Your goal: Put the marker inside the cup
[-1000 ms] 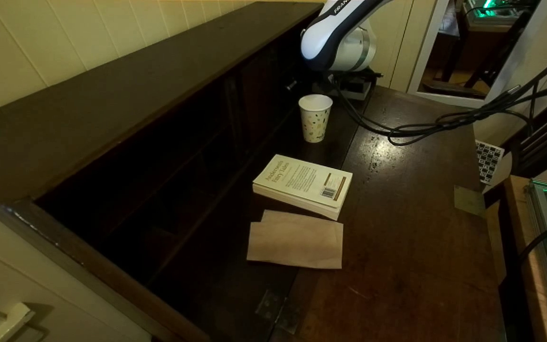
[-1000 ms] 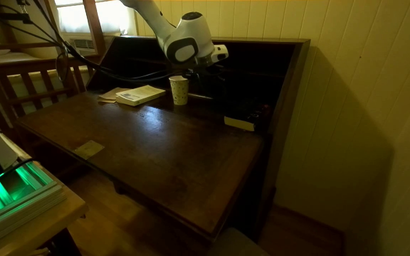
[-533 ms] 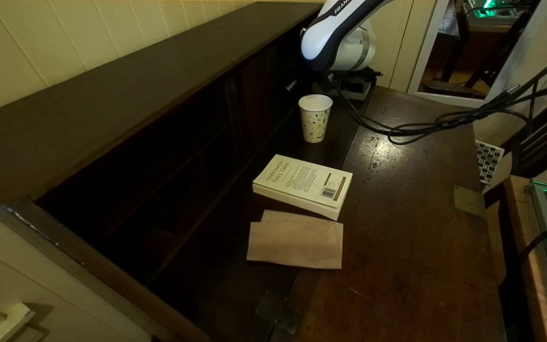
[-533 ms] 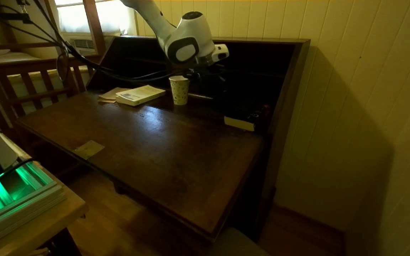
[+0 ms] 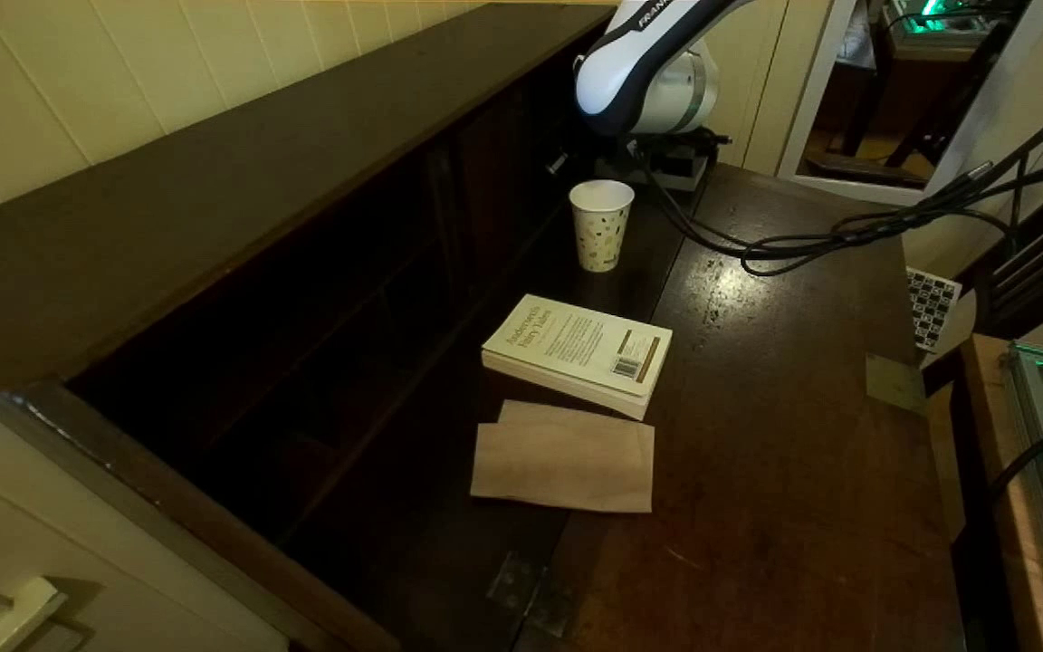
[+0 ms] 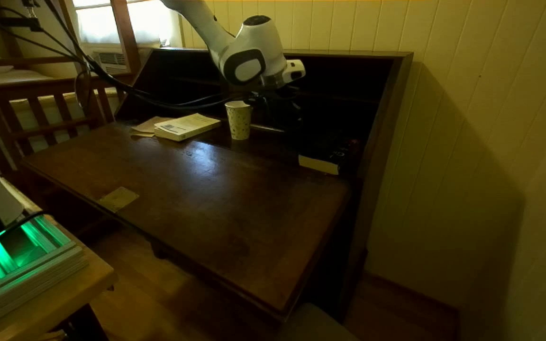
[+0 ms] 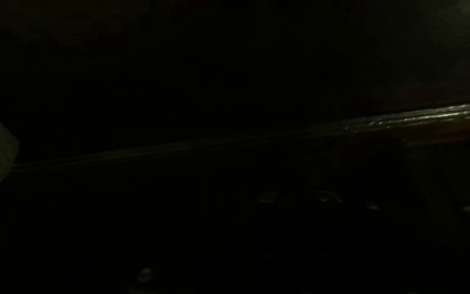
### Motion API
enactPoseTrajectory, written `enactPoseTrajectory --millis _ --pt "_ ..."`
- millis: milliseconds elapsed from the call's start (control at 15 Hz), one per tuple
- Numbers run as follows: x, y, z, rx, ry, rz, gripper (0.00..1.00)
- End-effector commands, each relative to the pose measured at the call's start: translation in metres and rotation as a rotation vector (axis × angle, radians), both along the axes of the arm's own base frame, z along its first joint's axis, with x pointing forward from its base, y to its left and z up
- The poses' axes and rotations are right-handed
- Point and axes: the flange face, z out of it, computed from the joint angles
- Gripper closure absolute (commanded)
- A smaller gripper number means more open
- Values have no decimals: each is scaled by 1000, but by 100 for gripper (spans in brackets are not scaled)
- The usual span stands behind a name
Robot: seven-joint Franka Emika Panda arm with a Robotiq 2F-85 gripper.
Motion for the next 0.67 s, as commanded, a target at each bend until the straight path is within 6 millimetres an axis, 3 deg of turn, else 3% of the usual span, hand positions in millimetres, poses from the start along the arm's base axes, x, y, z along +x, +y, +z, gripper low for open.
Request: enactPoseTrajectory --millis 0,600 --pt "-4 7 6 3 11 -22 100" --pt "-11 22 11 11 30 -7 100"
